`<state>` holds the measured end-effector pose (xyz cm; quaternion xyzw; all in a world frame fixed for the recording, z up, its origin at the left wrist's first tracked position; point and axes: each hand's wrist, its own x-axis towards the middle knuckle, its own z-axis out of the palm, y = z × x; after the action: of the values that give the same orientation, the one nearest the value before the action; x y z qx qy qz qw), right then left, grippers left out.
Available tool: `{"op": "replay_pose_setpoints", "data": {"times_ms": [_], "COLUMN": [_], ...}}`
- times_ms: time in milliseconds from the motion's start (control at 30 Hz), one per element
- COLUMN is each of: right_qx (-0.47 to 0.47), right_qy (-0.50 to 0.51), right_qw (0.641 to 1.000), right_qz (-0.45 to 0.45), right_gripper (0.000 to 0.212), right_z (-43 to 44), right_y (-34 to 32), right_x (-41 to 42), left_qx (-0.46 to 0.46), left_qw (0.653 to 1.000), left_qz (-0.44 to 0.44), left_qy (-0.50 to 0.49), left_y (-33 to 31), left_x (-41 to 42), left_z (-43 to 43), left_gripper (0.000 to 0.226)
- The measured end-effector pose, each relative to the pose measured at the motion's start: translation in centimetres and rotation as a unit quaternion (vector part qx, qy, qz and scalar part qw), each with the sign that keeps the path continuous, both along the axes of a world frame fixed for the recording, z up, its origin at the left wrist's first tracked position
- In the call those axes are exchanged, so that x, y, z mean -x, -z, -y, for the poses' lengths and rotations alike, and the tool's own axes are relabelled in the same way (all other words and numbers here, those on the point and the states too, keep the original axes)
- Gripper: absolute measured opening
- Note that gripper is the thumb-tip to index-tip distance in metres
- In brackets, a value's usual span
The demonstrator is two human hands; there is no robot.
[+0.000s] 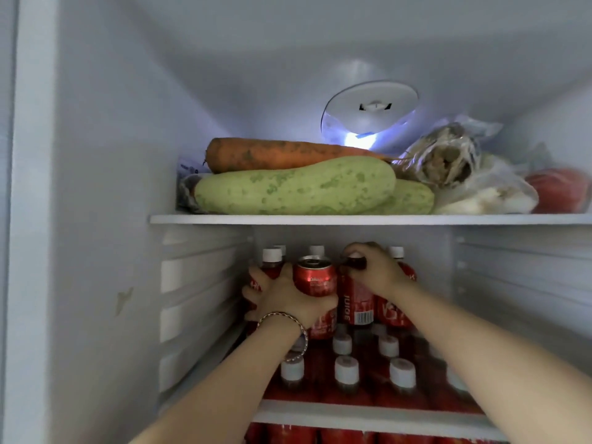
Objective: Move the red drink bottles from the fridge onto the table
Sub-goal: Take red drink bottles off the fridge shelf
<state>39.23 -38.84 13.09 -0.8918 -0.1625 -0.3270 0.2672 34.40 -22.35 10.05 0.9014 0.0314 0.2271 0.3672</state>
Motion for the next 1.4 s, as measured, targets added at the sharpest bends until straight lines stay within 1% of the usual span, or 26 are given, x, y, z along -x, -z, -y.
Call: {"op": "replay_pose_setpoints", "data": {"times_ms": [67, 167, 267, 367, 500, 533, 600, 667, 700, 733, 767, 833, 867, 900, 967, 1033, 1100, 1200, 1267, 1333, 1400], "right_qx": [-0.038, -0.016, 0.022, 0.075, 0.135, 0.158, 0.243, 0.319, 0.342, 0.356, 0.365, 0.391, 0.406, 0.422, 0.444, 0.441, 0.441, 0.461, 0.483, 0.505, 0.524], "right_qy": [-0.014, -0.015, -0.010, -0.002, 0.023, 0.026, 0.031, 0.026, 0.020, 0.014, 0.010, 0.023, 0.035, 0.044, 0.056, 0.065, 0.061, 0.044, 0.053, 0.073, 0.092], "right_qw": [0.998, 0.992, 0.990, 0.987, 0.978, 0.973, 0.953, 0.933, 0.928, 0.927, 0.926, 0.918, 0.911, 0.904, 0.894, 0.895, 0.895, 0.886, 0.874, 0.860, 0.846], "right_qz": [0.053, 0.122, 0.136, 0.144, 0.157, 0.167, 0.180, 0.166, 0.146, 0.121, 0.096, 0.066, 0.062, 0.057, 0.028, -0.014, -0.032, -0.004, 0.006, 0.014, 0.028], "right_gripper": [0.014, 0.022, 0.039, 0.042, 0.047, 0.047, 0.045, 0.044, 0.045, 0.050, 0.061, 0.090, 0.097, 0.098, 0.090, 0.082, 0.080, 0.078, 0.080, 0.078, 0.071], "right_z": [-0.2, -0.5, -0.9, -1.3, -1.8, -2.0, -2.7, -3.3, -3.6, -3.8, -4.1, -4.9, -5.5, -6.1, -6.9, -7.1, -7.1, -7.7, -8.4, -8.9, -9.1], "right_y": [0.7, 2.0, 2.9, 2.7, 0.7, 0.1, -0.8, -1.6, -2.0, -2.5, -2.8, -3.1, -3.1, -3.1, -3.5, -4.3, -4.6, -4.1, -3.8, -3.5, -2.9], "right_x": [1.2, 3.4, 5.4, 6.9, 9.1, 9.7, 10.5, 10.7, 10.7, 10.6, 10.5, 10.3, 10.1, 9.8, 9.3, 8.9, 8.7, 8.5, 8.5, 8.6, 8.7], "left_qx": [0.003, -0.030, -0.065, -0.058, -0.047, -0.048, -0.046, -0.042, -0.041, -0.041, -0.041, -0.040, -0.041, -0.042, -0.041, -0.033, -0.026, -0.027, -0.021, 0.025, 0.078], "left_qw": [1.000, 0.998, 0.994, 0.995, 0.996, 0.996, 0.996, 0.996, 0.996, 0.996, 0.997, 0.997, 0.997, 0.997, 0.997, 0.998, 0.998, 0.998, 0.998, 0.995, 0.992], "left_qz": [0.018, 0.061, 0.086, 0.081, 0.077, 0.080, 0.081, 0.077, 0.075, 0.072, 0.069, 0.064, 0.061, 0.057, 0.052, 0.046, 0.040, 0.042, 0.058, 0.092, 0.103], "left_qy": [0.008, 0.006, 0.010, 0.016, 0.016, 0.014, 0.014, 0.020, 0.022, 0.022, 0.022, 0.023, 0.025, 0.029, 0.034, 0.037, 0.044, 0.046, 0.033, 0.011, -0.010], "left_y": [0.2, 1.2, 1.9, 1.7, 1.7, 1.8, 1.7, 1.7, 1.6, 1.6, 1.7, 1.8, 1.9, 1.8, 1.7, 1.6, 1.5, 1.6, 1.7, 1.8, 1.9], "left_x": [0.7, 1.9, 2.7, 2.9, 2.7, 2.7, 2.7, 2.7, 2.7, 2.7, 2.6, 2.5, 2.3, 2.2, 2.0, 1.9, 1.8, 1.8, 1.8, 1.7, 1.4], "left_z": [-0.1, -0.2, -0.2, -0.4, -0.6, -0.6, -0.6, -0.6, -0.7, -0.7, -0.8, -1.1, -1.3, -1.4, -1.6, -1.8, -1.9, -2.2, -2.3, -2.4, -2.7], "left_gripper": [0.080, 0.073, 0.076, 0.078, 0.082, 0.083, 0.083, 0.083, 0.084, 0.085, 0.087, 0.090, 0.092, 0.094, 0.095, 0.092, 0.089, 0.086, 0.084, 0.081, 0.085]}}
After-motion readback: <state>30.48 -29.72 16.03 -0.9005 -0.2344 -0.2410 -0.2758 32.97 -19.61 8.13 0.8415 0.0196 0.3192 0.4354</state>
